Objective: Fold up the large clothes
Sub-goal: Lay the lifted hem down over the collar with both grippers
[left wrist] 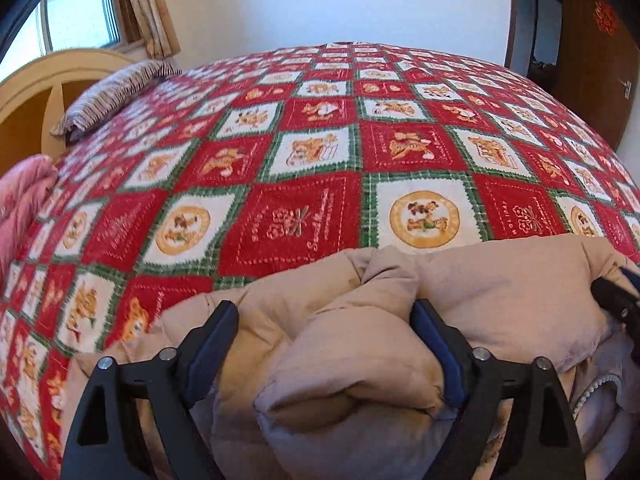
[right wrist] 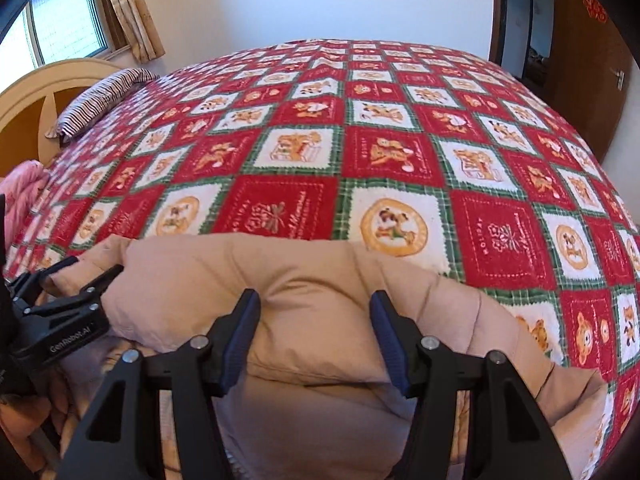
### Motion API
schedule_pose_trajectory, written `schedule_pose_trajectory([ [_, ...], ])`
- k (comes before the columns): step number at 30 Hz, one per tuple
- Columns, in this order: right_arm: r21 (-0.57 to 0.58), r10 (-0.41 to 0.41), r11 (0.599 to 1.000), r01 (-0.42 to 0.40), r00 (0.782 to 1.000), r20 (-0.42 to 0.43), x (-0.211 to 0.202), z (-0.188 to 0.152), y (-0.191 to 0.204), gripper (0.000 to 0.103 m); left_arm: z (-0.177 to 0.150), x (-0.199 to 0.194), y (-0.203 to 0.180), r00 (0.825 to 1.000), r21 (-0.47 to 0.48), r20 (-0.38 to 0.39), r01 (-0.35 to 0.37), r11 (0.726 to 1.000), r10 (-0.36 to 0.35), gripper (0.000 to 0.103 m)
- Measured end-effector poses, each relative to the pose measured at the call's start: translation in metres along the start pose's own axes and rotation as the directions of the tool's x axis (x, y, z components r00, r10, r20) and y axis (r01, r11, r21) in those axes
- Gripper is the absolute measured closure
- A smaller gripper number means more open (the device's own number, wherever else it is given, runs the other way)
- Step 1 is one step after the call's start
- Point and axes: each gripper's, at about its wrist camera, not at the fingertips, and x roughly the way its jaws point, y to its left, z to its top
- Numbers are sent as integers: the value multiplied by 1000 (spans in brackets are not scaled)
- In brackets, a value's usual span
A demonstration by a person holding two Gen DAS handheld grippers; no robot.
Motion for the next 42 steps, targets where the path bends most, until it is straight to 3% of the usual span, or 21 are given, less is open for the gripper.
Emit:
schedule_pose_trajectory([
  [12,-64,-86,994,86,996,-5,21,-11,11,40,-5,11,3,999,-30,-26,32,999,-32,5],
  [19,-72,-108,992,108,994,3,25,-12,13,40,-2,5,3,1000,-23,-20,4,1000,-4,4],
  [22,-75,-109,991,110,994,6,21,-11,14,40,5,-25,3,998,-28,57,-39,999,40,4],
  [24,-64,-93,994,94,995,21,10,-8,12,40,11,-54,2,993,-50,117,30,998,-24,4],
  [26,-25,-61,998,64,993,100,-14,-8,10,40,16,-65,-7,986,-44,145,92,995,-85,4],
  [29,-23,-104,994,109,982,157,-29,-7,9,40,17,-50,-23,991,-2,102,92,996,-92,4],
  [32,-13,-104,994,105,992,65,-8,-13,1,48,5,-11,-32,997,14,-21,78,997,-77,4],
  [33,-23,-100,995,101,994,54,-3,-16,2,49,0,1,-27,993,-15,-54,102,995,-103,4],
  [35,-33,-93,995,95,994,55,-1,-20,1,51,-2,7,-23,991,-43,-55,123,991,-125,4],
  [42,-25,-84,996,85,996,32,10,-19,-2,50,-6,11,-30,994,-32,-36,100,995,-101,1],
])
